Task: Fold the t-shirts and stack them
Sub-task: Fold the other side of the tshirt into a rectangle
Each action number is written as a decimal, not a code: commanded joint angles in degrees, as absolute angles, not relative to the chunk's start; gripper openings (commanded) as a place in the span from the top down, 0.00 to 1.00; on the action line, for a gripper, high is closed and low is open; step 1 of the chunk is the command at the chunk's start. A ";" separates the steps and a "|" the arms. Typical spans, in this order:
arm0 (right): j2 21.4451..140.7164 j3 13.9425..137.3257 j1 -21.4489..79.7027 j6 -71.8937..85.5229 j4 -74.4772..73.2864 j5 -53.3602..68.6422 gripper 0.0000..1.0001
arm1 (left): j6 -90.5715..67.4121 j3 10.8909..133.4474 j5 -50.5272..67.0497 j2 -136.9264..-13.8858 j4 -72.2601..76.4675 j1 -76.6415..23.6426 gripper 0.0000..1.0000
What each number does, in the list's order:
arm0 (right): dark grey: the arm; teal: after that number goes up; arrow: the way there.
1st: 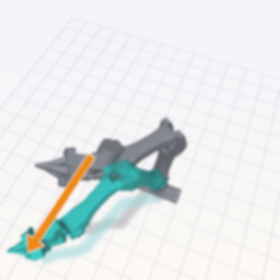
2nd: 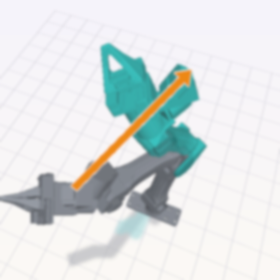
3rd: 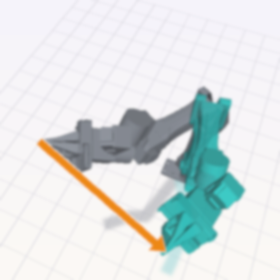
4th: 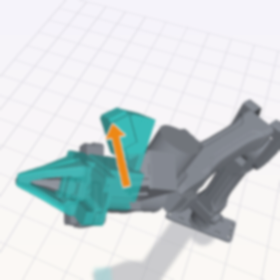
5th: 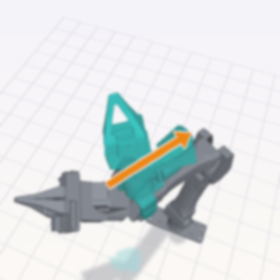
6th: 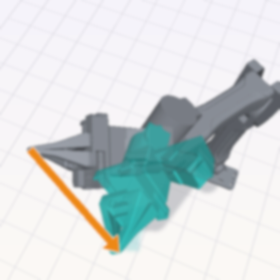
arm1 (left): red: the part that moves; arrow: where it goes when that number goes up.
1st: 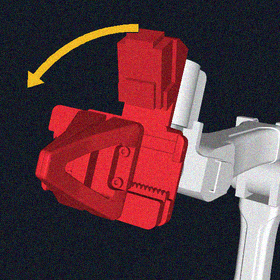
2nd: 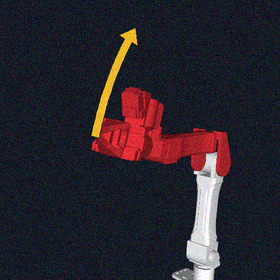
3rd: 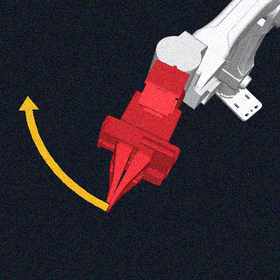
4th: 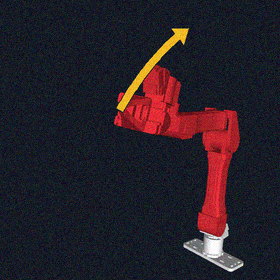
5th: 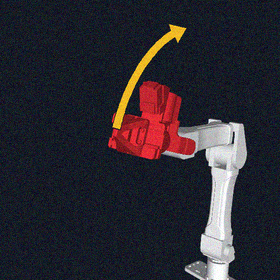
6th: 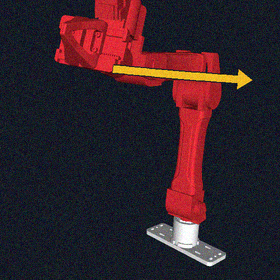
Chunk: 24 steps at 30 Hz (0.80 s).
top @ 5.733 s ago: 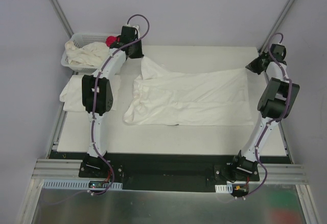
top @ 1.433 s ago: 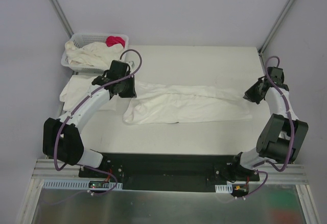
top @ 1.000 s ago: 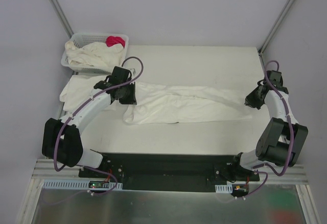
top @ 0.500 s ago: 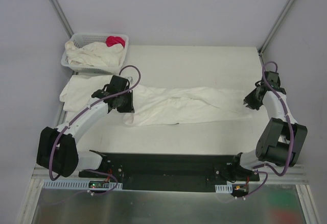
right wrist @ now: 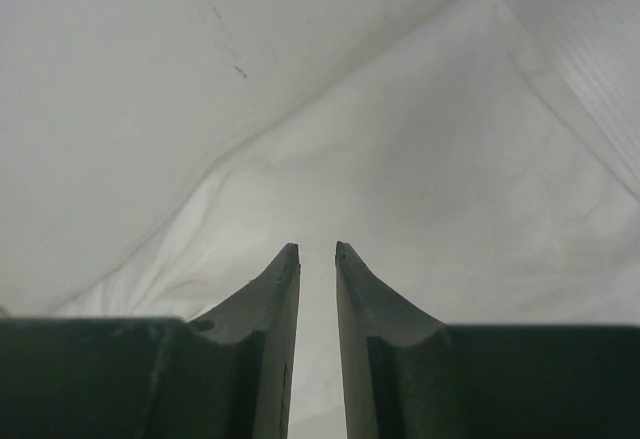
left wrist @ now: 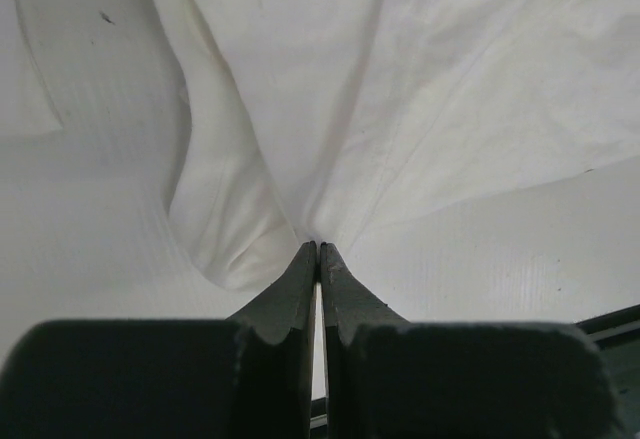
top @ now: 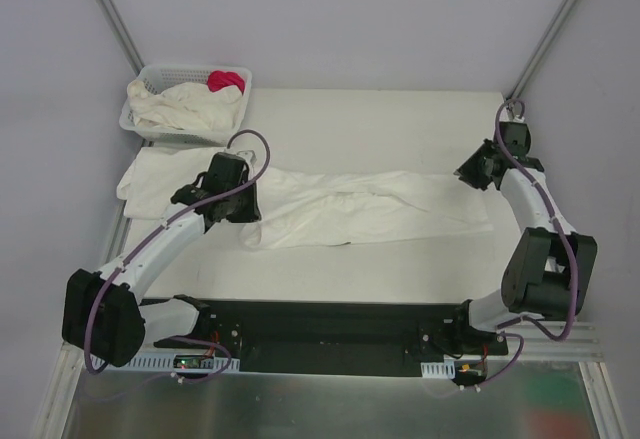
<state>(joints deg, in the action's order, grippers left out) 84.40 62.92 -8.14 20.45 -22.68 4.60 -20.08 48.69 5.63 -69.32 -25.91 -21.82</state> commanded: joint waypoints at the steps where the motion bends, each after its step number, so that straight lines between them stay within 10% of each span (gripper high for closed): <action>1: 87.62 64.34 -1.87 23.64 -17.06 7.90 0.76 | -20.83 49.22 2.47 -64.69 -25.58 -22.32 1.00; 8: 94.48 65.92 7.11 26.89 -12.67 10.89 0.76 | -19.77 48.96 2.55 -62.49 -25.93 -22.32 0.94; 16: 97.73 69.61 12.47 27.25 -11.34 10.90 0.76 | -23.72 45.18 0.79 -60.31 -25.05 -22.85 0.56; 24: 102.56 73.91 14.59 26.72 -10.99 12.48 0.76 | -27.68 44.47 -2.81 -56.51 -21.19 -23.12 0.57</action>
<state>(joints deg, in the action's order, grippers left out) 100.77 70.59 13.67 26.35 -12.19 11.20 -24.71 43.29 1.34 -57.60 -24.84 -22.59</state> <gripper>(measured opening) 0.243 0.435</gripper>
